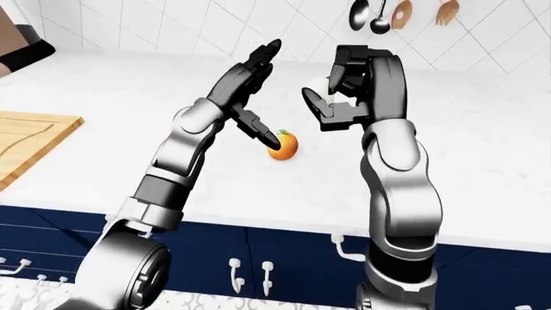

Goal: Place the eggplant and the orange on separate cutting boards.

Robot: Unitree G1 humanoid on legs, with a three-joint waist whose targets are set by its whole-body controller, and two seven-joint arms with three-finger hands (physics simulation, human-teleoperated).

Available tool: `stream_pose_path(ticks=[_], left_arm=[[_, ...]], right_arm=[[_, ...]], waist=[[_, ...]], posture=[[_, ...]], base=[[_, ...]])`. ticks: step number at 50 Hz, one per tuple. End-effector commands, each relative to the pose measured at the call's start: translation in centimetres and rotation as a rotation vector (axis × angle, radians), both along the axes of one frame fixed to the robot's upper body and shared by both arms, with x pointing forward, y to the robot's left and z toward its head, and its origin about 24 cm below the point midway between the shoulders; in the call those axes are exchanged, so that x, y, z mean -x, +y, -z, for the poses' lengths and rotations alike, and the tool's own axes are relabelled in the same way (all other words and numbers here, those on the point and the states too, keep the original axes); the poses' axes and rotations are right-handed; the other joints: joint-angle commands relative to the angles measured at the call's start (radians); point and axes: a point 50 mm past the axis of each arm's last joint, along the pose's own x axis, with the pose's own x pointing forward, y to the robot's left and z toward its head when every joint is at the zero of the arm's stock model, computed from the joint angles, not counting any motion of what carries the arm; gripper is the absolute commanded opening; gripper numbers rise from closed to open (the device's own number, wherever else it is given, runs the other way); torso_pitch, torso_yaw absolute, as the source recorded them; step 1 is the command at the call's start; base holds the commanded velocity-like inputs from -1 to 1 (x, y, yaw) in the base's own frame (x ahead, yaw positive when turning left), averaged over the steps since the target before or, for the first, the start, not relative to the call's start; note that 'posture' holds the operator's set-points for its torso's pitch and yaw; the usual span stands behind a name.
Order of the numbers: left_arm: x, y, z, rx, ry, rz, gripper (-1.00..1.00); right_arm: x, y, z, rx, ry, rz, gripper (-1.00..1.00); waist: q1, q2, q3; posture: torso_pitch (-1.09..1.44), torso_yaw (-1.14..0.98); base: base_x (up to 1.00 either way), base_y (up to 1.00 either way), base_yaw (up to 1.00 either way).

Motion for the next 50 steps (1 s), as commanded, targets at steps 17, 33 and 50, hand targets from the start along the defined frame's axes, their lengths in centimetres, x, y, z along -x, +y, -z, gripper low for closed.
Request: stream_pose_path(ticks=[17, 33, 50], left_arm=[[1.3, -2.0, -0.1, -0.003, -0.049, 0.088, 1.0], [0.8, -2.0, 1.7, -0.055, -0.011, 0.106, 1.0], [0.7, -2.0, 3.3, -0.091, 0.028, 0.12, 1.0]], right_arm=[[1.0, -0.5, -1.5, -0.005, -0.099, 0.015, -1.0], [0.8, -0.3, -1.4, -0.011, -0.095, 0.006, -1.0], [0.9, -0.7, -0.8, -0.026, -0.089, 0.023, -1.0]], waist=[[0.003, -0.011, -0.03], [0.003, -0.012, -0.035], [0.004, -0.014, -0.038]], posture=[[0.0, 0.0], [0.0, 0.0], [0.0, 0.0]], base=[[0.0, 0.0, 0.0], [0.0, 0.0, 0.0], [0.0, 0.0, 0.0]])
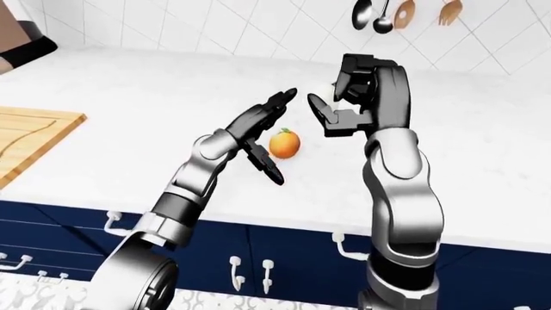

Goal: Place the eggplant and the orange on separate cutting boards.

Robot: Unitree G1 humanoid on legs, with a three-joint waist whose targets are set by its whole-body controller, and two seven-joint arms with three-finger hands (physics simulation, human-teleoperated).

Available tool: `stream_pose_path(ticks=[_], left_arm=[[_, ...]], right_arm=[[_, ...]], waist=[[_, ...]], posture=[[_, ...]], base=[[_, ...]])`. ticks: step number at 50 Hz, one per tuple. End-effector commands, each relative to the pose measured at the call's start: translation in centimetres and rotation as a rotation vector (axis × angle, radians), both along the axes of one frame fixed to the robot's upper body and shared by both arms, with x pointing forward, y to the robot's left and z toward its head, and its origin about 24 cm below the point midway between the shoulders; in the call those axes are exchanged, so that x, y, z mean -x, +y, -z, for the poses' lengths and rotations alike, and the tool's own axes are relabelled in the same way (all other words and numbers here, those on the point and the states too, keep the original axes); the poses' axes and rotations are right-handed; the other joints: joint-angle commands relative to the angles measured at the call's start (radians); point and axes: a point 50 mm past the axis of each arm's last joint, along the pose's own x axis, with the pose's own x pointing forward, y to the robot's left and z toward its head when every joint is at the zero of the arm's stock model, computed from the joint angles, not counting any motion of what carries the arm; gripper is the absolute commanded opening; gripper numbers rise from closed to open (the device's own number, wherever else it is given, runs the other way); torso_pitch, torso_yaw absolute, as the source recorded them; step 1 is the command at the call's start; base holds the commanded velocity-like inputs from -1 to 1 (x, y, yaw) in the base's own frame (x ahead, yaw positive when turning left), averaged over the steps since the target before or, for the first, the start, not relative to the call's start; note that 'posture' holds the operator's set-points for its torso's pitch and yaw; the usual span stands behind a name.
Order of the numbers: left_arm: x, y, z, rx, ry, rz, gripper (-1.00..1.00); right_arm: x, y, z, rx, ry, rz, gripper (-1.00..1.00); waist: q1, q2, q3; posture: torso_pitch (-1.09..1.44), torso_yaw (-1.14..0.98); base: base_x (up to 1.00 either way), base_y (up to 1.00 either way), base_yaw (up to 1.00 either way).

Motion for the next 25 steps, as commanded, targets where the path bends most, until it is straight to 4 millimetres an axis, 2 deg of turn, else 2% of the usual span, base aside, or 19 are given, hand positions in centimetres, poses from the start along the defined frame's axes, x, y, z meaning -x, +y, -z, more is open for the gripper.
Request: stream_pose_path(ticks=[1, 9, 17, 24, 25], left_arm=[[0.1, -0.4, -2.6, 0.031, -0.102, 0.019, 1.0], [0.1, -0.4, -2.3, 0.016, -0.094, 0.019, 1.0], [0.0, -0.4, -2.0, 0.009, -0.083, 0.016, 1.0], [0.0, -0.3, -1.6, -0.008, -0.072, 0.015, 0.73], [0.0, -0.3, -1.6, -0.011, -0.072, 0.016, 0.58]], right_arm=[[0.6, 0.0, -1.9, 0.007, -0.098, 0.004, -1.0], [0.7, -0.1, -1.2, 0.0, -0.093, 0.005, -1.0], [0.9, -0.3, -1.4, -0.009, -0.094, 0.011, -1.0], [1.1, -0.3, -1.9, -0.012, -0.103, 0.009, -1.0], [1.1, -0.3, -1.8, -0.008, -0.103, 0.01, -1.0]], waist=[[0.001, -0.005, -0.03], [0.0, -0.005, -0.03], [0.001, -0.006, -0.031], [0.0, -0.006, -0.031], [0.0, -0.006, -0.031]], posture=[[0.0, 0.0], [0.0, 0.0], [0.0, 0.0], [0.0, 0.0], [0.0, 0.0]], base=[[0.0, 0.0, 0.0], [0.0, 0.0, 0.0], [0.0, 0.0, 0.0], [0.0, 0.0, 0.0], [0.0, 0.0, 0.0]])
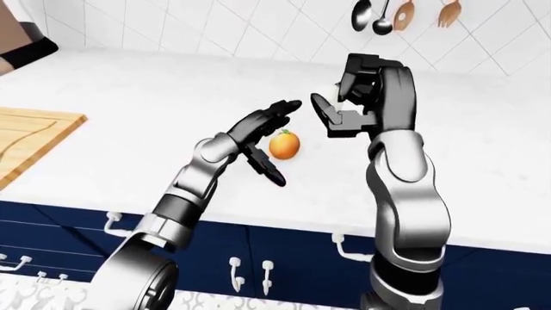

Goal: Place the eggplant and the orange on separate cutting boards.

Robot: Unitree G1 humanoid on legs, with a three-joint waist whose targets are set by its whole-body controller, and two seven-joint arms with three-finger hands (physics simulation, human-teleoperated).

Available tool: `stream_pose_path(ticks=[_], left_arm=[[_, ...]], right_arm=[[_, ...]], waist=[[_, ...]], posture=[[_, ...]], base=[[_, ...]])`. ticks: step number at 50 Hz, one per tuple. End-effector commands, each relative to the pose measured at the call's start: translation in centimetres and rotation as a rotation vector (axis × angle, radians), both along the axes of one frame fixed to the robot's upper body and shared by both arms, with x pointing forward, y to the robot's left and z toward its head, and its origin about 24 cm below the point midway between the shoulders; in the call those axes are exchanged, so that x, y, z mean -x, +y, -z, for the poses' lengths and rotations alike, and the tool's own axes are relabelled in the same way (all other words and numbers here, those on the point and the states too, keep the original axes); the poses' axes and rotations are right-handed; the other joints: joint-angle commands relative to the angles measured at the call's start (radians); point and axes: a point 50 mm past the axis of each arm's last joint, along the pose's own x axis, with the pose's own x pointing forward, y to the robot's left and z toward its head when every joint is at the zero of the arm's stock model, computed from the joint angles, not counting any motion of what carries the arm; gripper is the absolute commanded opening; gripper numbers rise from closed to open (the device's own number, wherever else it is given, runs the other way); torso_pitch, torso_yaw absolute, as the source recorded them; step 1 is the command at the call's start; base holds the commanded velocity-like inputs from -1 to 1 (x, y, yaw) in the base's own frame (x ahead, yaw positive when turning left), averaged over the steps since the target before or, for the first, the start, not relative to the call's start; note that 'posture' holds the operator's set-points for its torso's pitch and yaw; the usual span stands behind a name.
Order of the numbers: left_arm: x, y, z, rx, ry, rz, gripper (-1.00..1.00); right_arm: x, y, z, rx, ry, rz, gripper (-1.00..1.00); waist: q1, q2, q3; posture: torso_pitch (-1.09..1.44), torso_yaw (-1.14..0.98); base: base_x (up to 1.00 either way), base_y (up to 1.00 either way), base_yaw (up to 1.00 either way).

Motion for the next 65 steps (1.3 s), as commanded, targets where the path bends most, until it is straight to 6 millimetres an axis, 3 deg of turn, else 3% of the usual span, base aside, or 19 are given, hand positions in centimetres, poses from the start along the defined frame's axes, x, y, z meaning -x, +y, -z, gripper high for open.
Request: stream_pose_path(ticks=[1, 4, 5, 13, 14, 23, 28, 32, 36, 37, 44, 51, 55, 62, 65], left_arm=[[0.0, -0.4, -2.4, 0.023, -0.093, 0.016, 0.57], [0.0, -0.4, -2.2, 0.014, -0.092, 0.014, 0.44], [-0.1, -0.4, -2.2, 0.013, -0.091, 0.012, 0.3], [-0.1, -0.5, -1.8, -0.007, -0.091, 0.014, 0.15], [-0.1, -0.6, -1.7, -0.01, -0.091, 0.018, 0.01], [0.0, -0.8, -1.3, -0.021, -0.09, 0.018, -0.25], [0.1, -0.9, -1.1, -0.026, -0.089, 0.019, -0.51], [0.1, -0.9, -0.8, -0.03, -0.085, 0.021, -0.57], [0.1, -0.9, -1.1, -0.03, -0.093, 0.016, -0.83], [0.0, -0.8, -1.4, -0.025, -0.1, 0.009, -1.0], [-0.3, 0.1, -4.3, 0.021, -0.157, -0.042, -1.0], [0.2, 1.7, -8.8, 0.116, -0.245, -0.126, -1.0], [0.5, 2.5, -10.0, 0.141, -0.268, -0.154, -1.0], [1.4, 5.9, -12.7, 0.262, -0.333, -0.296, -1.0], [2.2, 7.3, -12.9, 0.29, -0.337, -0.342, -1.0]], right_arm=[[0.6, -0.1, -1.6, 0.007, -0.097, 0.007, -1.0], [0.8, -0.1, -1.9, 0.007, -0.103, 0.006, -1.0], [0.8, -0.3, -1.9, 0.006, -0.104, 0.009, -1.0], [1.5, -0.6, -2.5, 0.002, -0.121, 0.018, -1.0], [1.6, -0.6, -2.8, 0.001, -0.123, 0.018, -1.0], [2.6, -0.7, -3.5, -0.005, -0.148, 0.024, -1.0], [3.2, -0.9, -3.8, -0.014, -0.16, 0.029, -1.0], [3.5, -0.9, -4.3, -0.024, -0.168, 0.027, -1.0], [3.7, -1.1, -4.1, -0.031, -0.166, 0.032, -1.0], [3.7, -1.0, -4.0, -0.029, -0.165, 0.032, -1.0], [3.6, -0.9, -3.6, -0.032, -0.162, 0.03, -1.0], [3.5, -0.5, -3.3, -0.034, -0.161, -0.002, -1.0], [3.6, -0.5, -3.2, -0.022, -0.159, 0.001, -1.0], [3.7, -0.5, -3.2, -0.006, -0.174, 0.007, -1.0], [3.8, -0.4, -3.1, 0.003, -0.175, -0.001, -1.0]], waist=[[-0.001, -0.005, -0.028], [0.0, -0.006, -0.028], [0.0, -0.007, -0.028], [0.001, -0.01, -0.028], [0.002, -0.01, -0.027], [0.002, -0.013, -0.029], [0.003, -0.015, -0.03], [0.003, -0.016, -0.03], [0.004, -0.016, -0.03], [0.004, -0.016, -0.03], [0.003, -0.016, -0.027], [0.0, -0.01, -0.019], [-0.001, -0.005, -0.015], [-0.004, 0.003, -0.013], [-0.006, 0.007, -0.011]], posture=[[0.0, 0.0], [0.0, 0.0], [0.0, 0.0], [0.0, 0.0], [0.0, 0.0], [0.0, 0.0], [0.0, 0.0], [0.0, 0.0], [0.0, 0.0], [0.0, 0.0], [0.0, 0.0], [0.0, 0.0], [0.0, 0.0], [0.0, 0.0], [0.0, 0.0]], base=[[0.0, 0.0, 0.0], [0.0, 0.0, 0.0], [0.0, 0.0, 0.0], [0.0, 0.0, 0.0], [0.0, 0.0, 0.0], [0.0, 0.0, 0.0], [0.0, 0.0, 0.0], [0.0, 0.0, 0.0], [0.0, 0.0, 0.0], [0.0, 0.0, 0.0], [0.0, 0.0, 0.0], [0.0, 0.0, 0.0], [0.0, 0.0, 0.0], [0.0, 0.0, 0.0], [0.0, 0.0, 0.0]])
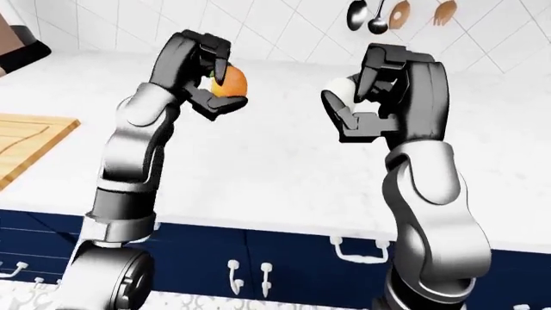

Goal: Place the eggplant and the orange on separate cutting boards.

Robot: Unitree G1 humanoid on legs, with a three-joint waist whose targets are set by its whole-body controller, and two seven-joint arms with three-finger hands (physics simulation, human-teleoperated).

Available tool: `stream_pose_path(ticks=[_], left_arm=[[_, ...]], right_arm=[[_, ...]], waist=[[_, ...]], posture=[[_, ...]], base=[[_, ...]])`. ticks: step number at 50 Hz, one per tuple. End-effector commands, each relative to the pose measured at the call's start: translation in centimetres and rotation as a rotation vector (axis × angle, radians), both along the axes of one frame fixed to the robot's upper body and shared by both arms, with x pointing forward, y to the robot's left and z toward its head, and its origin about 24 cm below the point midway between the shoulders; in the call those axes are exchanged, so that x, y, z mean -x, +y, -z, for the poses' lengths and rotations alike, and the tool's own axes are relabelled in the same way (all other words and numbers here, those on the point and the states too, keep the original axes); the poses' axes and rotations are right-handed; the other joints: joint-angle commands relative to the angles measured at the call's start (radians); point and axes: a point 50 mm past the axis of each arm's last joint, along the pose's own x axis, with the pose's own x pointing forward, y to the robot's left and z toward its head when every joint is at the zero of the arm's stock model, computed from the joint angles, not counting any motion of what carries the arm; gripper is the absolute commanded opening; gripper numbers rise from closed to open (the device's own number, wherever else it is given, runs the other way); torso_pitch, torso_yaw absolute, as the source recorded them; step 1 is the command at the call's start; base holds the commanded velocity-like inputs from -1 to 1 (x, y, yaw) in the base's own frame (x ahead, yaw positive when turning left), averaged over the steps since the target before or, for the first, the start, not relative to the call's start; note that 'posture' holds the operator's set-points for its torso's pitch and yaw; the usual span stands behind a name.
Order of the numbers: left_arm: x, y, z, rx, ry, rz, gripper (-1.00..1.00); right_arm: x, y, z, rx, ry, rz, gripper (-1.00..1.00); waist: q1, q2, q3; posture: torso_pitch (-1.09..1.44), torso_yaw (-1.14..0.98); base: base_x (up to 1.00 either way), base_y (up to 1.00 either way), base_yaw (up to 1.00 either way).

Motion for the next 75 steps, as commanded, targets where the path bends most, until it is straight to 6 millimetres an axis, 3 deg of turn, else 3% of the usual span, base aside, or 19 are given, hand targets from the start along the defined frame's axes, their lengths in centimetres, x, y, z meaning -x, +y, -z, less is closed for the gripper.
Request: stream_pose_path(ticks=[1, 12, 19, 29, 31, 33, 34, 45, 48, 50, 55, 57, 59, 62, 67, 69, 70, 72, 75], left_arm=[[1.2, 0.8, -2.1, 0.045, -0.079, -0.033, -1.0], [5.2, 6.2, -4.1, 0.101, -0.162, -0.238, -1.0], [5.8, 7.7, -4.8, 0.088, -0.178, -0.297, -1.0], [6.8, 8.9, -4.3, 0.078, -0.175, -0.338, -1.0], [6.9, 9.1, -4.2, 0.077, -0.175, -0.346, -1.0], [6.9, 9.1, -4.2, 0.08, -0.173, -0.345, -1.0], [6.9, 9.1, -4.0, 0.078, -0.17, -0.343, -1.0], [7.3, 9.3, -3.7, 0.079, -0.165, -0.352, -1.0], [7.3, 9.4, -3.6, 0.083, -0.166, -0.353, -1.0], [7.3, 9.4, -3.7, 0.083, -0.167, -0.354, -1.0], [7.4, 9.5, -3.6, 0.085, -0.168, -0.356, -1.0], [7.4, 9.4, -3.6, 0.087, -0.169, -0.356, -1.0], [7.5, 9.6, -3.6, 0.088, -0.17, -0.359, -1.0], [7.5, 9.7, -3.7, 0.089, -0.173, -0.363, -1.0], [7.6, 9.7, -3.8, 0.088, -0.174, -0.365, -1.0], [7.6, 9.8, -3.8, 0.088, -0.174, -0.367, -1.0], [7.6, 9.8, -3.8, 0.088, -0.174, -0.367, -1.0], [7.6, 9.8, -3.8, 0.087, -0.174, -0.368, -1.0], [7.7, 9.8, -3.9, 0.086, -0.174, -0.365, -1.0]], right_arm=[[0.6, 0.2, -1.4, 0.017, -0.088, -0.003, -1.0], [0.3, 0.5, -1.3, 0.0, -0.089, -0.007, -1.0], [0.1, 0.6, -1.2, 0.007, -0.088, -0.014, -1.0], [0.0, 0.8, -1.3, 0.011, -0.094, -0.017, -1.0], [0.1, 0.8, -1.4, 0.011, -0.095, -0.016, -1.0], [0.1, 0.8, -1.4, 0.008, -0.096, -0.017, -1.0], [0.1, 0.8, -1.3, 0.008, -0.096, -0.016, -1.0], [0.2, 0.8, -1.4, 0.005, -0.1, -0.017, -1.0], [0.2, 0.8, -1.5, 0.005, -0.101, -0.014, -1.0], [0.3, 0.8, -1.6, 0.004, -0.103, -0.015, -1.0], [0.3, 0.8, -1.6, 0.006, -0.104, -0.015, -1.0], [0.4, 0.8, -1.6, 0.003, -0.105, -0.015, -1.0], [0.4, 0.7, -1.7, 0.005, -0.106, -0.012, -1.0], [0.5, 0.7, -1.7, 0.005, -0.111, -0.012, -1.0], [0.6, 0.6, -1.8, 0.004, -0.113, -0.012, -1.0], [0.5, 0.7, -1.8, 0.003, -0.113, -0.014, -1.0], [0.5, 0.6, -1.8, 0.004, -0.113, -0.012, -1.0], [0.4, 0.7, -1.8, 0.002, -0.114, -0.012, -1.0], [0.4, 0.7, -1.9, 0.0, -0.115, -0.016, -1.0]], waist=[[0.0, -0.002, -0.026], [-0.003, 0.014, -0.022], [-0.004, 0.027, -0.042], [-0.011, 0.039, -0.034], [-0.015, 0.061, -0.029], [-0.02, 0.132, -0.039], [-0.014, 0.099, -0.033], [-0.021, 0.022, -0.018], [-0.019, -0.025, -0.027], [-0.025, 0.013, -0.026], [-0.01, 0.028, -0.033], [-0.014, 0.061, -0.021], [-0.02, 0.106, -0.044], [-0.008, 0.094, -0.027], [-0.01, 0.01, -0.012], [-0.009, -0.047, -0.026], [-0.017, -0.008, -0.022], [-0.013, -0.025, -0.029], [-0.013, -0.009, -0.036]], posture=[[0.0, 0.0], [0.0, 0.0], [0.0, 0.0], [0.0, 0.0], [0.0, 0.0], [0.0, 0.0], [0.0, 0.0], [0.0, 0.0], [0.0, 0.0], [0.0, 0.0], [0.0, 0.0], [0.0, 0.0], [0.0, 0.0], [0.0, 0.0], [0.0, 0.0], [0.0, 0.0], [0.0, 0.0], [0.0, 0.0], [0.0, 0.0]], base=[[0.0, 0.0, 0.0], [0.0, 0.0, 0.0], [0.0, 0.01, 0.0], [0.0, 0.27, 0.0], [0.0, 0.4, 0.0], [0.0, 0.39, 0.0], [0.0, 0.4, 0.0], [0.0, 0.4, 0.0], [0.0, 0.36, 0.0], [0.0, 0.18, 0.0], [0.0, 0.16, 0.0], [0.0, 0.14, 0.0], [0.0, 0.15, 0.0], [0.0, 0.19, 0.0], [0.0, 0.29, 0.0], [0.0, 0.29, 0.0], [0.0, 0.3, 0.0], [0.0, 0.28, 0.0], [0.0, 0.29, 0.0]])
